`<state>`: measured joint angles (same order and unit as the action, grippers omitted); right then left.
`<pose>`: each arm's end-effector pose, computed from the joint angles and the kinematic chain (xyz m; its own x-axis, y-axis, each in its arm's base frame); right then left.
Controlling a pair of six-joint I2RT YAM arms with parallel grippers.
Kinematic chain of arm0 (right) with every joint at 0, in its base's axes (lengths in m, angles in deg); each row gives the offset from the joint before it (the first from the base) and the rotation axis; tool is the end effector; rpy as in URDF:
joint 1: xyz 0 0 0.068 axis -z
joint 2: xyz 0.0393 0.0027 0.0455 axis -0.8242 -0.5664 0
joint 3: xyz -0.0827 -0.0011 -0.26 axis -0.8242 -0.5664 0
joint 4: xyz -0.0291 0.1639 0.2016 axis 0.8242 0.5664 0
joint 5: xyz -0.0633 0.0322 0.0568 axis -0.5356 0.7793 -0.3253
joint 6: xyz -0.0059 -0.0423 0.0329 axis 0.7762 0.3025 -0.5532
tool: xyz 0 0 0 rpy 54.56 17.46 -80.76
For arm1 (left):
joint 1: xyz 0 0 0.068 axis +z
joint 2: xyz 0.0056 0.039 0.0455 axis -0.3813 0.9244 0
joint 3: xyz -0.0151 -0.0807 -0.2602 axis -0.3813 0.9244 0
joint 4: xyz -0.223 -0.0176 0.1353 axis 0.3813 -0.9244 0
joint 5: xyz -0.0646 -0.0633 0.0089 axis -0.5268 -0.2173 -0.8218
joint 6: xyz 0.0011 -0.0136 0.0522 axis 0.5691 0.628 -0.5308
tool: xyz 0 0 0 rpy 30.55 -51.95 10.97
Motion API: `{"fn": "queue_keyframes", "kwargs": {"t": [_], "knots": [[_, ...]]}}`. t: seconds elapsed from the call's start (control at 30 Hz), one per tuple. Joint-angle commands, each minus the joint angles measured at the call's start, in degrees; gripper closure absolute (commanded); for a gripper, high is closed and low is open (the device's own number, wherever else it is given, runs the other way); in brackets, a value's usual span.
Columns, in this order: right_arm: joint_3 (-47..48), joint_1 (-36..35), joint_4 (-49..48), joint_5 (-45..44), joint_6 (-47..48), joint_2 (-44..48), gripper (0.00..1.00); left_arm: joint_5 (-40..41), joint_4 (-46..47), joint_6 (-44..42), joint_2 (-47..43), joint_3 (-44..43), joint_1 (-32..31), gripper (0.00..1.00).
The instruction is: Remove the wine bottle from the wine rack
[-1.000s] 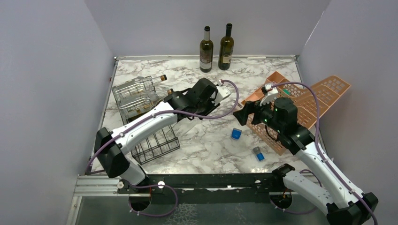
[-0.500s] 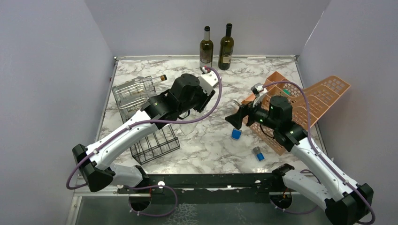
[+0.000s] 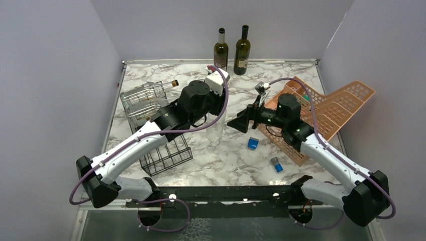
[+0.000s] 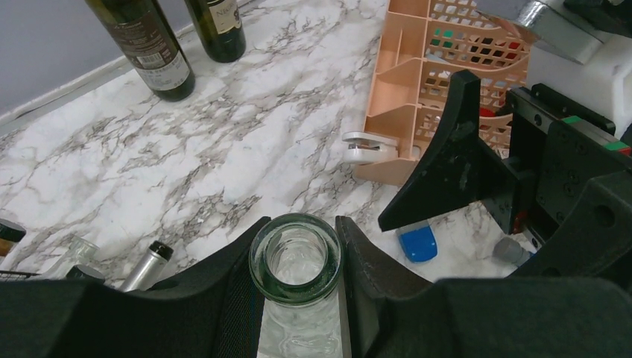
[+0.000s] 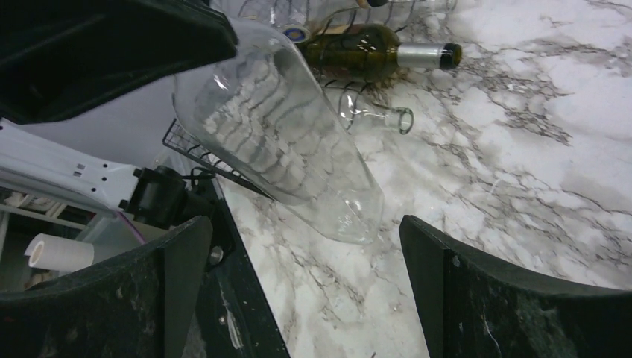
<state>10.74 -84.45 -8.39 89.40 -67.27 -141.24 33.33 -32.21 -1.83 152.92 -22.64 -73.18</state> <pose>0.2046 0.1367 0.3059 -0.5317 0.0734 -0.8437 -0.7370 0.4508 0.5036 0.1867 -0.2170 0.4082 -0.2493 0.1513 -0.9565 0.6101 0.7916 -0.0338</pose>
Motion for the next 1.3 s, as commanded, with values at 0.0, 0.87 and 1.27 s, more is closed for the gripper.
{"fn": "queue_keyframes", "kwargs": {"t": [0.0,0.87,1.27], "knots": [[4.3,-3.6,-6.0,-2.1,-3.6,-2.5,0.00,1.4,5.8,1.9,-0.2,-0.9,-0.3,0.97],[9.2,-17.9,-8.6,-30.2,2.4,-11.7,0.12,2.7,4.5,8.5,0.4,-1.0,-0.3,0.96],[4.3,-20.1,-20.1,-37.7,11.2,-11.9,0.17,4.0,3.4,13.9,0.1,-1.0,-0.3,0.94]]}}
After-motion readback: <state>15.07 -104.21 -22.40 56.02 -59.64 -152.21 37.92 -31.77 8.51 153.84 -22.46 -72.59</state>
